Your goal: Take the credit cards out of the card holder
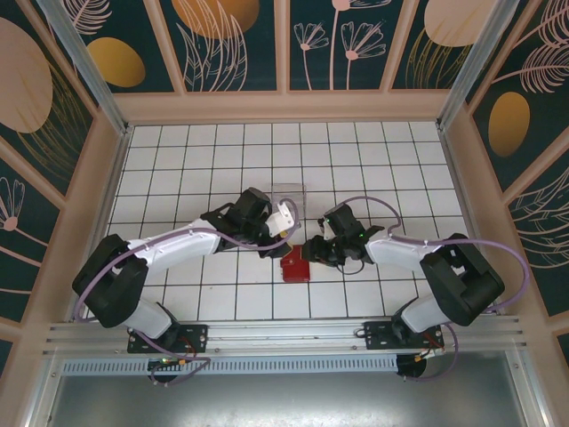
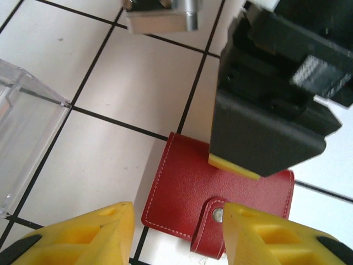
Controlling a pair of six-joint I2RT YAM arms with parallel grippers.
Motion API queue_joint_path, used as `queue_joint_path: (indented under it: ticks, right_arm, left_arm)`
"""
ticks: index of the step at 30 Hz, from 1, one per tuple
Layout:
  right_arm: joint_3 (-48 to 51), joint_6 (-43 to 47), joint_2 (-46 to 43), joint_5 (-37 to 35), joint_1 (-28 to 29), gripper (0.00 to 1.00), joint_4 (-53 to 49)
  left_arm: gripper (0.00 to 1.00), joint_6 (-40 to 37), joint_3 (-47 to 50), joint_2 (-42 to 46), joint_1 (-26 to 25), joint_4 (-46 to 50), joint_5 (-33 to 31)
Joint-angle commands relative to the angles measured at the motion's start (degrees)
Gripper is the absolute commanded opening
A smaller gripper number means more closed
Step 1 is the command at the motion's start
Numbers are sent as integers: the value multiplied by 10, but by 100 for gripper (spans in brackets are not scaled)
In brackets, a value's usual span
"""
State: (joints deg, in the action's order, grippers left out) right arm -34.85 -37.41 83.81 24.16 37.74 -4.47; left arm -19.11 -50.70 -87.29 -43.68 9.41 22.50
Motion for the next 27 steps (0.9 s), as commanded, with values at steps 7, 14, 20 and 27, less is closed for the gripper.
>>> queue_joint_path:
  ticks: [7, 14, 20, 27]
  right_arm:
    - [-9, 16, 37, 27, -5, 41, 39]
    - [-1, 19, 34, 25, -7, 34, 37]
    - [2, 18, 29, 24, -7, 28, 36]
    - [4, 16, 28, 20, -6, 27, 35]
  left_arm:
    - [46, -108, 31, -21, -10, -20, 37]
    - [49, -145, 28, -41, -24, -9, 33]
    - [48, -171, 3, -69, -29, 27, 3]
    - [53, -167, -1, -78, -29, 21, -17]
